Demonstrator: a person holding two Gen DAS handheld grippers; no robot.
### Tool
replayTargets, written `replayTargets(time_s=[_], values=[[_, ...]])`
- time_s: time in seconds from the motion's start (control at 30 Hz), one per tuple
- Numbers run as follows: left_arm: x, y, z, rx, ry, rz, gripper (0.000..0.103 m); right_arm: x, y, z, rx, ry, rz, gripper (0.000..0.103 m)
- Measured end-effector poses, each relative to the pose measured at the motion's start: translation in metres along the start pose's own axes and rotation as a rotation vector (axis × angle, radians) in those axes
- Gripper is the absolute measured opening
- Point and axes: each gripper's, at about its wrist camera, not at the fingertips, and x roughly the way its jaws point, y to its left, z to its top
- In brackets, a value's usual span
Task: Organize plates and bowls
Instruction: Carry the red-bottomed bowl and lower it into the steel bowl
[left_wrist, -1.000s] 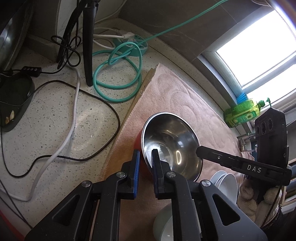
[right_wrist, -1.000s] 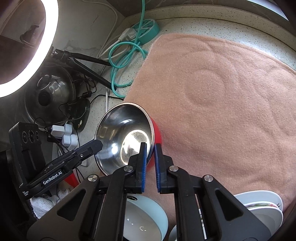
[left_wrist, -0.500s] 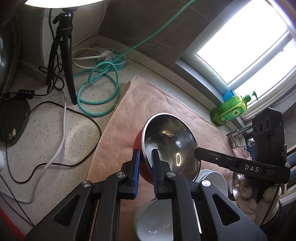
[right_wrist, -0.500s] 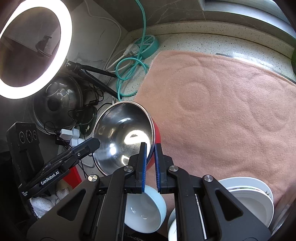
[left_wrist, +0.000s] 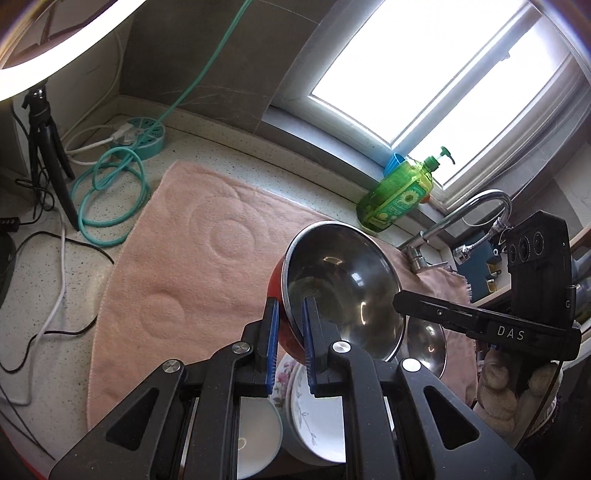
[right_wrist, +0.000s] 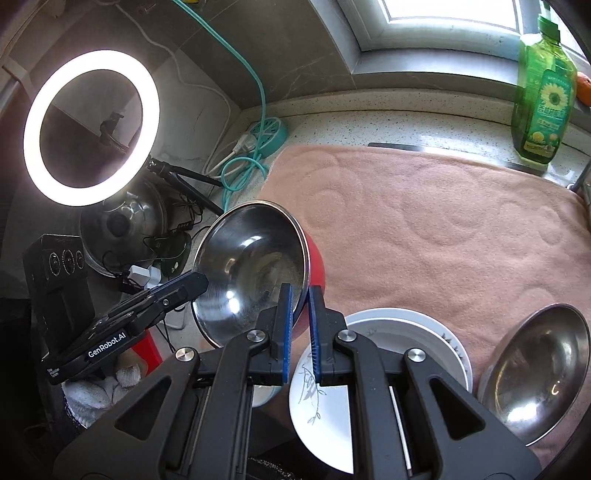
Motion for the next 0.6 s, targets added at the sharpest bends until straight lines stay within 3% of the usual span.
replayTargets(time_s=[0.6], values=[[0.069, -0.134, -0.031, 0.197, 0.144, -0.117, 0.011, -0.107, -0.113, -0.063, 0.165, -0.111, -0.131, 0.009]])
